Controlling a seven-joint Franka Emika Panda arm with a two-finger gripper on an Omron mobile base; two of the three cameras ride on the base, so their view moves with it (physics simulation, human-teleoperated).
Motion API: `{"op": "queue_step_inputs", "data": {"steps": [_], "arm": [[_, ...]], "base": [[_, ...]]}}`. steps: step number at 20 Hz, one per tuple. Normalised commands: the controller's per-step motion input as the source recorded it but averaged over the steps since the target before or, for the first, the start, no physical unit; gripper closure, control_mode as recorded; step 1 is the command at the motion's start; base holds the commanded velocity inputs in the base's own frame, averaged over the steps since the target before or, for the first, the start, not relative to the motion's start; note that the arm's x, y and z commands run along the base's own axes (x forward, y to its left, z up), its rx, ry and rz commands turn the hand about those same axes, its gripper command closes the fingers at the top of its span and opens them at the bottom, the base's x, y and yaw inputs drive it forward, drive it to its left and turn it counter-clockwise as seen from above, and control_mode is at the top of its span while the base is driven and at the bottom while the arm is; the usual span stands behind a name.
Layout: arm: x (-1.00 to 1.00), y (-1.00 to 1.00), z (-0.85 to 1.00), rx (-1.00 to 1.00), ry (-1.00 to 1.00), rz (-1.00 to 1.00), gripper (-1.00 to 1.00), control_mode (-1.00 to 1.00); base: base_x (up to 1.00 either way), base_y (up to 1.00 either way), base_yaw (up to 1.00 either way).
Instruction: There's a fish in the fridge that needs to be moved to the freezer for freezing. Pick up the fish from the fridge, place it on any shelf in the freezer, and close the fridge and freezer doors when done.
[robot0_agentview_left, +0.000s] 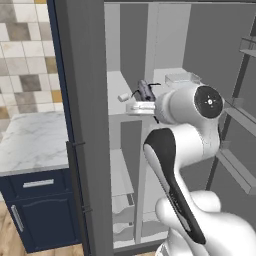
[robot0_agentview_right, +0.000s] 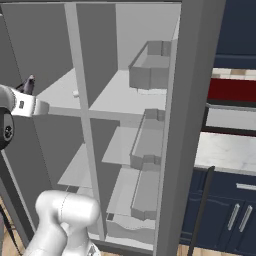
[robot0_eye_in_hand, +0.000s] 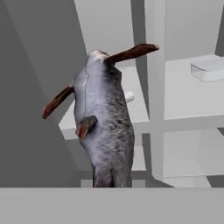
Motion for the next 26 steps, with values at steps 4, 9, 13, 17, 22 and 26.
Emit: {"op": "queue_step_inputs", "data": {"steps": [4,9,13,17,22,26], "arm": [[0.41,0.44,-0.06,0.00,0.00,0.00,1.00,-1.00],[0.53,0.04,-0.05,0.05,0.10,0.01,1.00,-1.00],[0.56,0.03,-0.17,0.04,0.10,0.01,1.00,-1.00],[0.63,0.21,-0.26,0.00,0.03,0.00,1.00,-1.00],[0.63,0.13,-0.24,0.00,0.02,0.00,1.00,-1.00],[0.59,0.07,-0.31,0.00,0.07,0.00,1.00,-1.00]], "base": [[0.00,0.00,0.00],[0.00,0.00,0.00],[0.00,0.00,0.00],[0.00,0.00,0.00],[0.00,0.00,0.00],[0.00,0.00,0.00]]}}
